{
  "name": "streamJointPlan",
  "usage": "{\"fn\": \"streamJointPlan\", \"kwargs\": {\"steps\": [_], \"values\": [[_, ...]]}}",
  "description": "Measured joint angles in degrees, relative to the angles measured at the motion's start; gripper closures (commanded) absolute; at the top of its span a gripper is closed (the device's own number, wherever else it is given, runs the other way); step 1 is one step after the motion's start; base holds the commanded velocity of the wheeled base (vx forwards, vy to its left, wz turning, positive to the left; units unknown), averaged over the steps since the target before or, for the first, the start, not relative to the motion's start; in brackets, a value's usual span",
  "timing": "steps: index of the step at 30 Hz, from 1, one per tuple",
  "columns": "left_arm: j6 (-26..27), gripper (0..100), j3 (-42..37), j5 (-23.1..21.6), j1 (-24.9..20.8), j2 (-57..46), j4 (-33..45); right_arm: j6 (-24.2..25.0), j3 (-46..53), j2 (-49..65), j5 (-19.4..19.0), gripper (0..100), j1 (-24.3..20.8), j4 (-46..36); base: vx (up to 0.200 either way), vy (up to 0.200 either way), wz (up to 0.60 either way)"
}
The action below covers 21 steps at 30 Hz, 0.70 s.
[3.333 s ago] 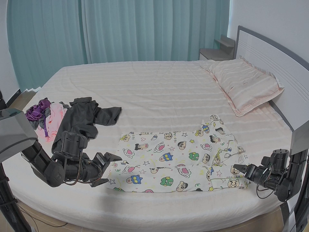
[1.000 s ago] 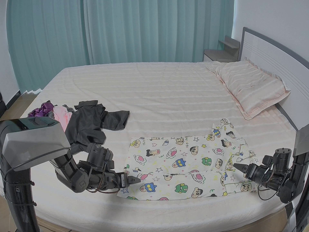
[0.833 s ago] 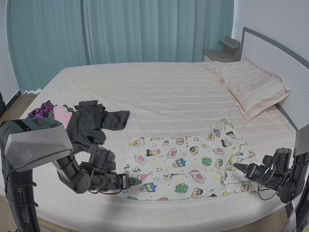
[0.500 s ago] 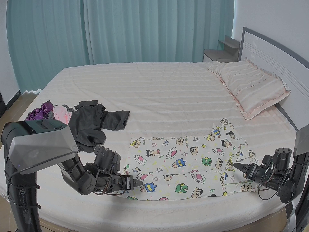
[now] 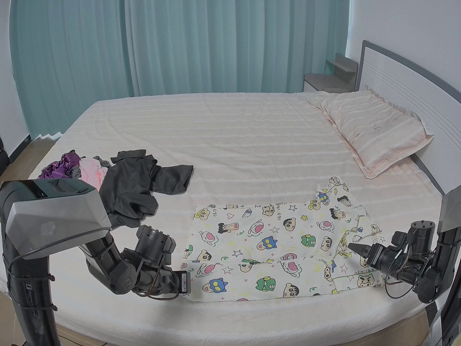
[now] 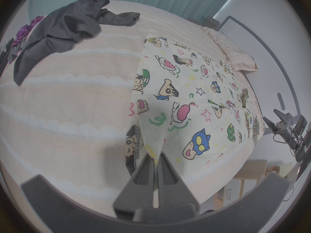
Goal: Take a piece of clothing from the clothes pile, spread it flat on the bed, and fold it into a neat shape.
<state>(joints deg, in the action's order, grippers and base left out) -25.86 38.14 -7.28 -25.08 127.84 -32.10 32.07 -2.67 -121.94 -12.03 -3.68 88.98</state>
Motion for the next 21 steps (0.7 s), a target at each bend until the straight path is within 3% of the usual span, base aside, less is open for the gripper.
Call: {"fn": "streamJointPlan", "kwargs": {"steps": [7, 8, 16, 21], "values": [[0.00, 100, -0.99, 1.78, -0.33, -0.59, 0.27, 0.00, 0.04, 0.00, 0.00, 0, 0.00, 0.00, 0.000, 0.000, 0.00], [-0.02, 0, -1.10, 1.78, -0.41, -0.61, 0.35, 0.00, 0.02, 0.00, 0.00, 0, 0.00, 0.00, 0.000, 0.000, 0.00], [-0.11, 0, -1.49, 2.11, -0.72, -0.85, 0.38, -0.05, -0.05, -0.02, 0.05, 0, 0.18, 0.00, 0.000, 0.000, 0.00], [-3.54, 0, -1.18, 2.06, 0.11, -1.74, -0.09, -0.38, -0.07, 0.04, 0.33, 0, 0.49, 0.00, 0.000, 0.000, 0.00]]}}
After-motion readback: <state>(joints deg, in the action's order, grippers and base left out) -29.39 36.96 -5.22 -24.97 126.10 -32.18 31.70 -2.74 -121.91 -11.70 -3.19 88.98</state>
